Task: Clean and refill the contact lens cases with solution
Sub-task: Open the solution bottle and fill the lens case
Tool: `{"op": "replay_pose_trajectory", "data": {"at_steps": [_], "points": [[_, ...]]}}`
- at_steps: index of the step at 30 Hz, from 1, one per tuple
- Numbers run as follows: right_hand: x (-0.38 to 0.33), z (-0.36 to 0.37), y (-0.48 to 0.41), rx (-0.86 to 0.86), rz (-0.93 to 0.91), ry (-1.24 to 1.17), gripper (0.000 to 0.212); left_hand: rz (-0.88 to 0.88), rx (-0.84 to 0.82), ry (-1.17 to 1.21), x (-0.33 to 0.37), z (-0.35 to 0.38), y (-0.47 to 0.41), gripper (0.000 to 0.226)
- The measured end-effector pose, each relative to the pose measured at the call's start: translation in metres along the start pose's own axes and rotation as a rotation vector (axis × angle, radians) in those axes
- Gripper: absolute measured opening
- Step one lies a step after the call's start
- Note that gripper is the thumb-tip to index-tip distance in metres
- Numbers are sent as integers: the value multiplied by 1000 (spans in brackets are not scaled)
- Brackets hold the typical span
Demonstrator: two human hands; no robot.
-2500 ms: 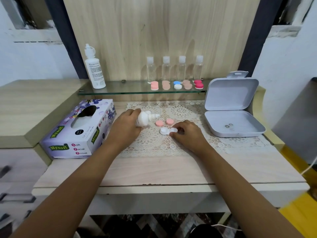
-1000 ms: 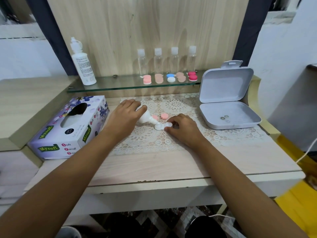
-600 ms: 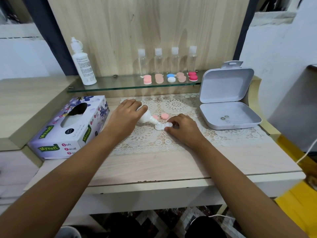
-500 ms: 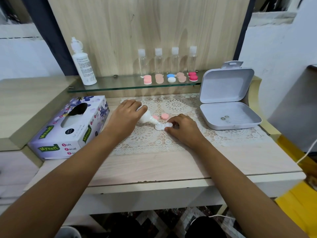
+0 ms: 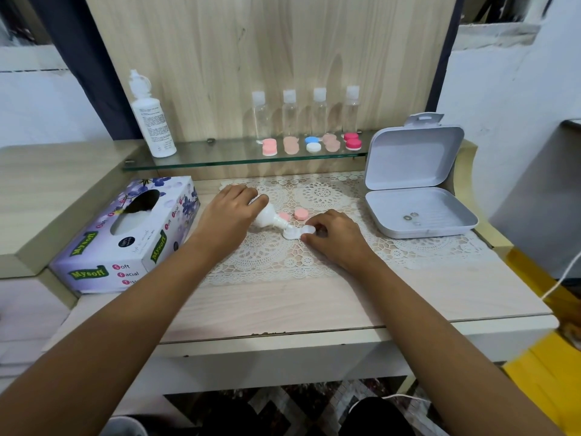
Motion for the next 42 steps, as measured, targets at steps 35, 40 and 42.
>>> {"op": "replay_pose_trajectory", "data": {"at_steps": [35,40,42], "points": [[-6,-4,3,-5,-12,-16,19,5,15,81,19,1,-19,43],[-7,-4,4,-7,-13,-18,18,7,17,79,19,1,-19,44],[-7,-5,4,-6,-15,-21,18,10,22,78,20,0,-20,44]]}}
Point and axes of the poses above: each hand's wrist, its own y-axis away from the middle knuckle, its own z-axis out of the palm, x = y × z, the point moved 10 cm from there along -y, towards the middle knuckle, and after that the axes turned 3 degrees about -z, right-handed, at the moved point
